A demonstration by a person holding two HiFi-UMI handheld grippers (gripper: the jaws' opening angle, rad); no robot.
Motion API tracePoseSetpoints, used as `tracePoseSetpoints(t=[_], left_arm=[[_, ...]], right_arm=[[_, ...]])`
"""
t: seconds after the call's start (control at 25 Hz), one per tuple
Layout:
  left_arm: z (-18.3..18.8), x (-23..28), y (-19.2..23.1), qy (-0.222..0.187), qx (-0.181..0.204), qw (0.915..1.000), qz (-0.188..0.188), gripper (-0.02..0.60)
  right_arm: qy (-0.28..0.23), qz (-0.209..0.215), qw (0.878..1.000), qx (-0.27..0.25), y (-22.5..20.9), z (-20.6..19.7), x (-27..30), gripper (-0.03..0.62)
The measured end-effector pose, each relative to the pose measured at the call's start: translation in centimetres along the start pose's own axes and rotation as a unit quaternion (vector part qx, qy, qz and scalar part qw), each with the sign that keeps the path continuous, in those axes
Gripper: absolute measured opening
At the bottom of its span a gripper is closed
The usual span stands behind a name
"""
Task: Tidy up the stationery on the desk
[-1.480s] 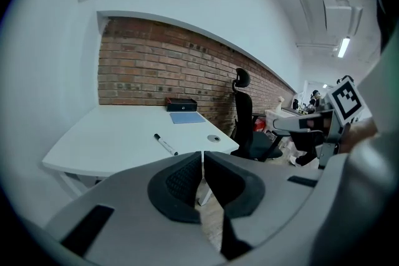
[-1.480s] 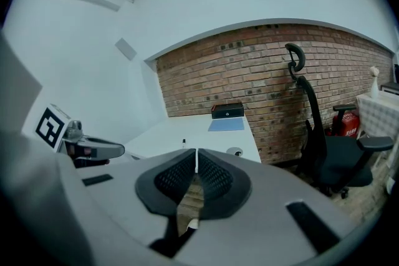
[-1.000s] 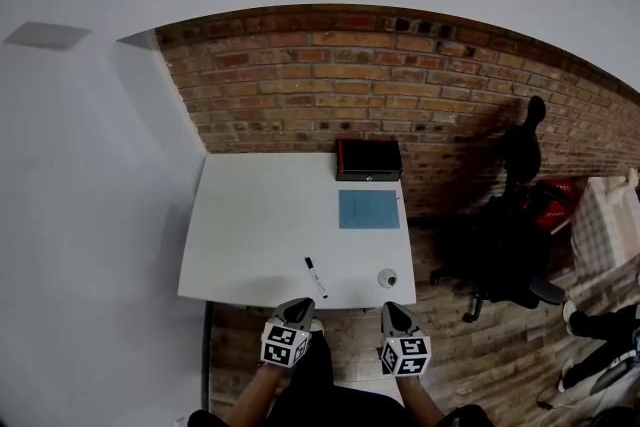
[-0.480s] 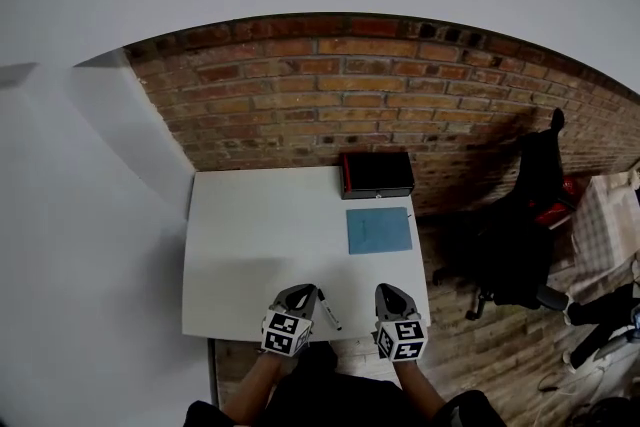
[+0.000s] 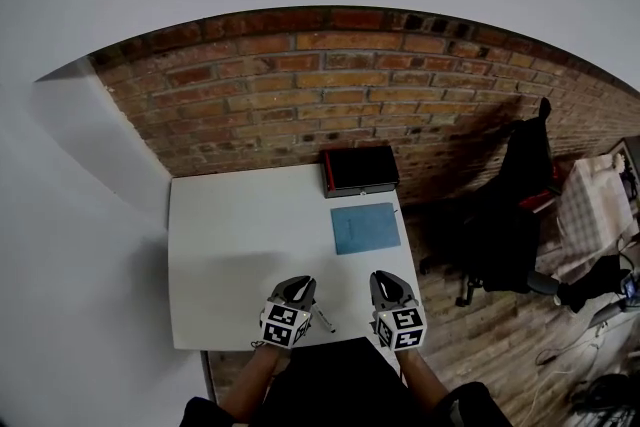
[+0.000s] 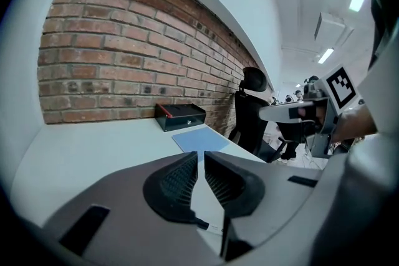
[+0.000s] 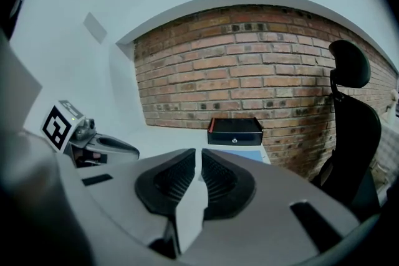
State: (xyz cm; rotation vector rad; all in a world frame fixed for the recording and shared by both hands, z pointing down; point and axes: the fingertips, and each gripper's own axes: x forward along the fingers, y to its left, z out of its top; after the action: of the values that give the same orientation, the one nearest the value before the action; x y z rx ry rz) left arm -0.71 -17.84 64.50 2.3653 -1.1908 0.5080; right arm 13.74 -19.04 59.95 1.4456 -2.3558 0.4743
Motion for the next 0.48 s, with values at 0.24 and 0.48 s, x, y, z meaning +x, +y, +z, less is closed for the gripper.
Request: tracePoseSetpoints(t=[0.24,0.48], left_arm=[[-0.1,2.1,-1.0,0.022,-0.016,0.9995,-0.015,0.028],[1.3,4.7,-1.0,0.036,-0.020,0.9990,-0.019,0.113]], right_arm=[[0.009,-0.012,1.000,0.016,-3.1,-0.9,0.7,0.028],[0.017,-0.009,0.999,0.026,-5.4,-0.4,2.3,0.061]])
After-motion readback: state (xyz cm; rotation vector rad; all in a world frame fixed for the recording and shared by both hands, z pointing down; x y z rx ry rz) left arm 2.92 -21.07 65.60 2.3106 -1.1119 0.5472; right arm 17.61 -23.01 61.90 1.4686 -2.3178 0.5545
